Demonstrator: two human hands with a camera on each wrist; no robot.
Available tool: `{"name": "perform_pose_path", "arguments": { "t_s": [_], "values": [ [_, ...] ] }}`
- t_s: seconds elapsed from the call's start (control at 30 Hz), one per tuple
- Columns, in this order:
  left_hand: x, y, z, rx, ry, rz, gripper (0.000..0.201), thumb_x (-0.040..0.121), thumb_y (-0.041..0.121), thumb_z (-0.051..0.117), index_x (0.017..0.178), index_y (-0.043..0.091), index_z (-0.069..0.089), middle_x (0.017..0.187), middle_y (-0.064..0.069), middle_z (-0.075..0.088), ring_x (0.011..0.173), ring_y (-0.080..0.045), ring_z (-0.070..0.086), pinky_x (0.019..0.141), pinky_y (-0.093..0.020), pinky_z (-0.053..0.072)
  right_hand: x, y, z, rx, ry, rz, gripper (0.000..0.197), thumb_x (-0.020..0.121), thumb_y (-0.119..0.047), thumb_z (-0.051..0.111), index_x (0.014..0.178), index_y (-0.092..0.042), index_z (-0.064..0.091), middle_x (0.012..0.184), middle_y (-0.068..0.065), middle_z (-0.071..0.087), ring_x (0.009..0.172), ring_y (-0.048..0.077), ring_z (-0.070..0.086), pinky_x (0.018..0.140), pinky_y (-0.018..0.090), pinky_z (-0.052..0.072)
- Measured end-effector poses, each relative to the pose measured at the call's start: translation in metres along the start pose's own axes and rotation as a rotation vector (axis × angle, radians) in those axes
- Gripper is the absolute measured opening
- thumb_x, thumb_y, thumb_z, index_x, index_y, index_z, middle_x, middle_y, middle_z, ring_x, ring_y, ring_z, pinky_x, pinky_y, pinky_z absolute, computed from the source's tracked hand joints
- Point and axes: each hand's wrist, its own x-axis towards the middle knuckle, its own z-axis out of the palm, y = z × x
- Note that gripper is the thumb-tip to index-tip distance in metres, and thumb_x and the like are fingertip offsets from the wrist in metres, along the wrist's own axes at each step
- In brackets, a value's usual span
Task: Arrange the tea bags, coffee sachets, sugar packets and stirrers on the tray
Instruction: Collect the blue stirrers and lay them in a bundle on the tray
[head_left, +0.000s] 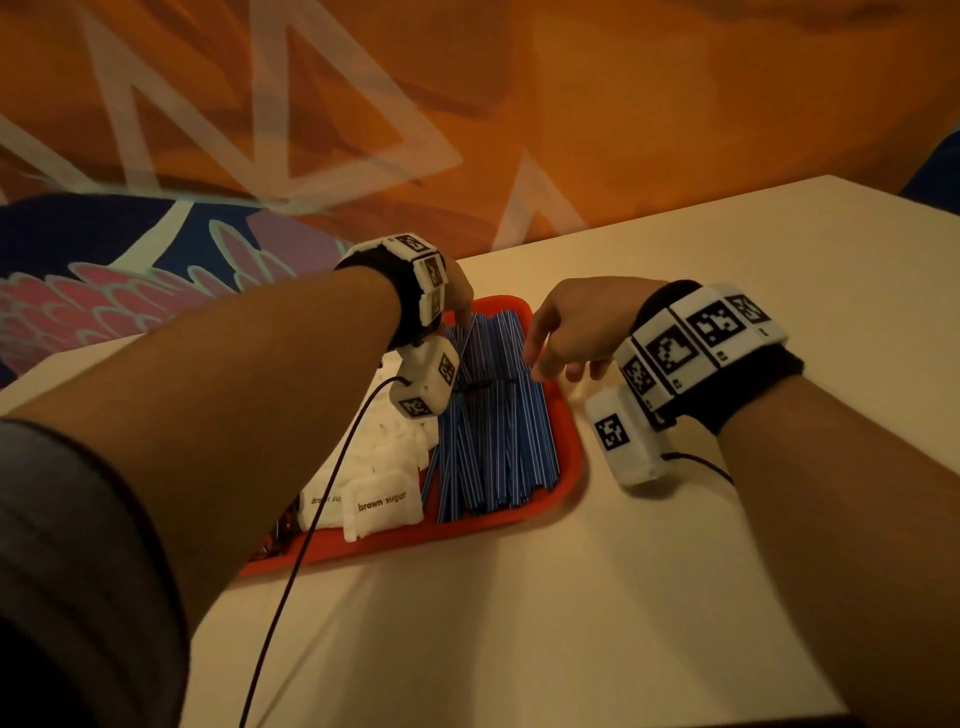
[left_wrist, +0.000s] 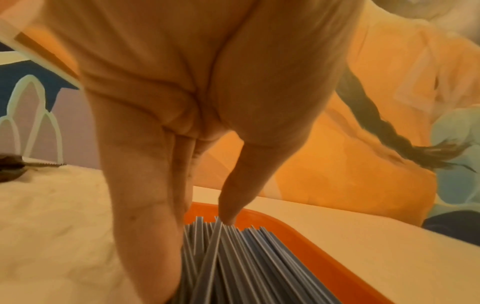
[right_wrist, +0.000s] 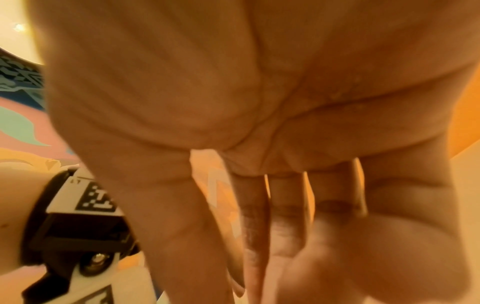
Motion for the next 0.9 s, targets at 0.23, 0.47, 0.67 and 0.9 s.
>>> {"name": "perform_pose_path", "arguments": {
  "t_s": [0.23, 0.47, 0.67, 0.9],
  "values": [
    [-0.007, -0.002, 0.001, -0.016, -0.06, 0.131, 0.035, 0.083, 0.016, 0.08, 0.114, 0.006, 0.067, 0.112, -0.013, 0.068, 0.1, -0.033, 0.071, 0.093, -0.049, 0.057, 0.002, 0.0, 0.0, 0.005, -0.022, -0.027, 0.022, 0.086, -0.024, 0.074, 0.108, -0.021, 0.071, 0.096, -0.001, 0.07, 0.09, 0.013, 0.066, 0.088, 0.038, 0.058],
    [-0.007, -0.007, 0.005, -0.032, -0.08, 0.177, 0.011, 0.082, 0.007, 0.081, 0.089, 0.006, 0.072, 0.096, -0.011, 0.071, 0.076, -0.025, 0.075, 0.077, -0.044, 0.062, 0.003, 0.001, 0.003, 0.008, -0.026, -0.037, 0.023, 0.086, -0.024, 0.074, 0.109, -0.021, 0.071, 0.096, -0.003, 0.07, 0.089, 0.011, 0.065, 0.084, 0.034, 0.058],
    [-0.045, -0.02, -0.022, -0.064, -0.024, 0.29, 0.016, 0.09, 0.008, 0.072, 0.106, 0.007, 0.069, 0.097, -0.009, 0.071, 0.079, -0.017, 0.072, 0.066, -0.026, 0.062, 0.002, -0.004, 0.004, -0.045, -0.013, -0.098, 0.021, 0.083, -0.029, 0.077, 0.103, -0.027, 0.071, 0.098, -0.006, 0.071, 0.089, 0.013, 0.066, 0.084, 0.032, 0.056],
    [-0.105, -0.088, -0.047, 0.156, 0.051, 0.37, 0.005, 0.093, 0.021, 0.07, 0.097, 0.021, 0.068, 0.086, 0.001, 0.072, 0.07, -0.007, 0.068, 0.06, -0.02, 0.052, -0.009, -0.047, 0.013, -0.226, -0.014, -0.241, 0.019, 0.08, -0.036, 0.079, 0.098, -0.032, 0.075, 0.086, -0.012, 0.067, 0.088, 0.009, 0.061, 0.084, 0.032, 0.051]
  ]
}}
